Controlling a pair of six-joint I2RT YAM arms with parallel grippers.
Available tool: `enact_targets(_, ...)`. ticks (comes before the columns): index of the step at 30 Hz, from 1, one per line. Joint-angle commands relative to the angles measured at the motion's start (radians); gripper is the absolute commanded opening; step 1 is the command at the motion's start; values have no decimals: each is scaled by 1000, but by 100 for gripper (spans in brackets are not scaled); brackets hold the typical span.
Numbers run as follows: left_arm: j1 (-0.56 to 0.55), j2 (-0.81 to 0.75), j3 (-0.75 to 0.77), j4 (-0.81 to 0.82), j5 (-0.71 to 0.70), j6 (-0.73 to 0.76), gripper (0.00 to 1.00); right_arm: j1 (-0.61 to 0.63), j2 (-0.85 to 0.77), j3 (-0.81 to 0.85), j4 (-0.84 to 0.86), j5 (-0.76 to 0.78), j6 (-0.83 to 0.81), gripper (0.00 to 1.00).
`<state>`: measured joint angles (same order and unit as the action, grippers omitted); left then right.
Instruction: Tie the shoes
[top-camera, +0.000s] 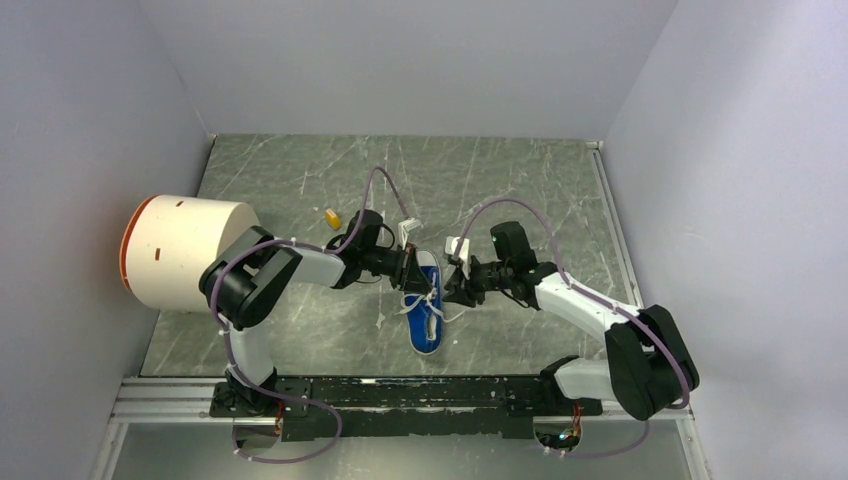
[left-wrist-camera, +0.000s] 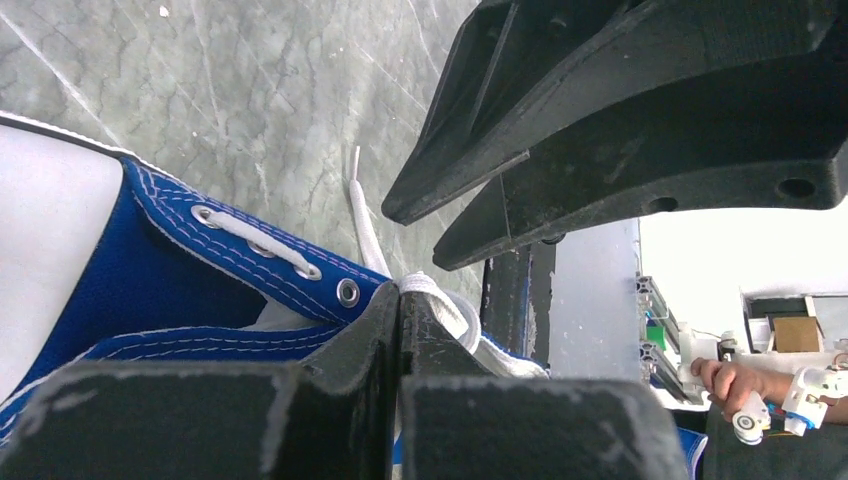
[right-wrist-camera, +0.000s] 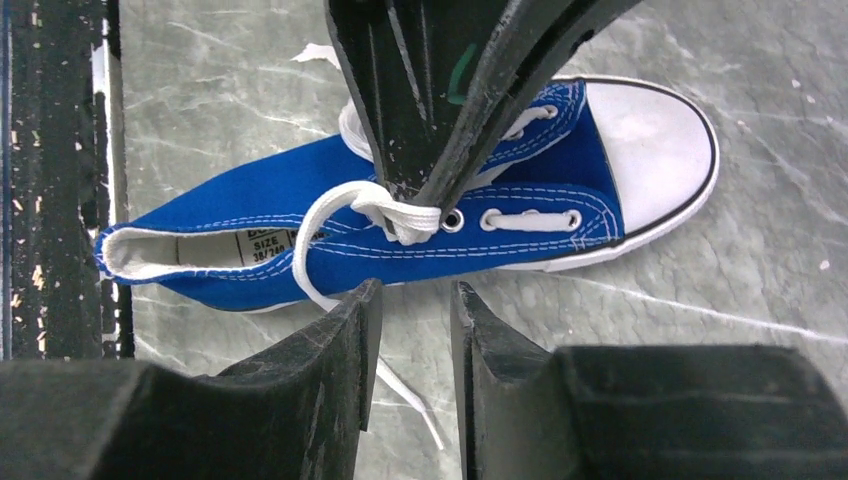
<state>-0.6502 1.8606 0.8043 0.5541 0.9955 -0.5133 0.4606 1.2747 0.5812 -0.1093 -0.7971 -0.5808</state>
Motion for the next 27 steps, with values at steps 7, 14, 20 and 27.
enact_targets(7, 3, -6, -31, 96, 26, -35, 5, 29, 41, 22, 52, -87, -33, 35)
enact_targets(14, 3, -10, -43, 122, 25, -51, 5, 48, 52, 29, 55, -78, -29, 34)
enact_targets(20, 3, -11, -51, 129, 28, -56, 5, 56, 54, 32, 71, -69, -15, 34)
enact_targets(27, 1, -16, -47, 98, 25, -36, 5, 60, 48, 28, 92, -24, -2, 35)
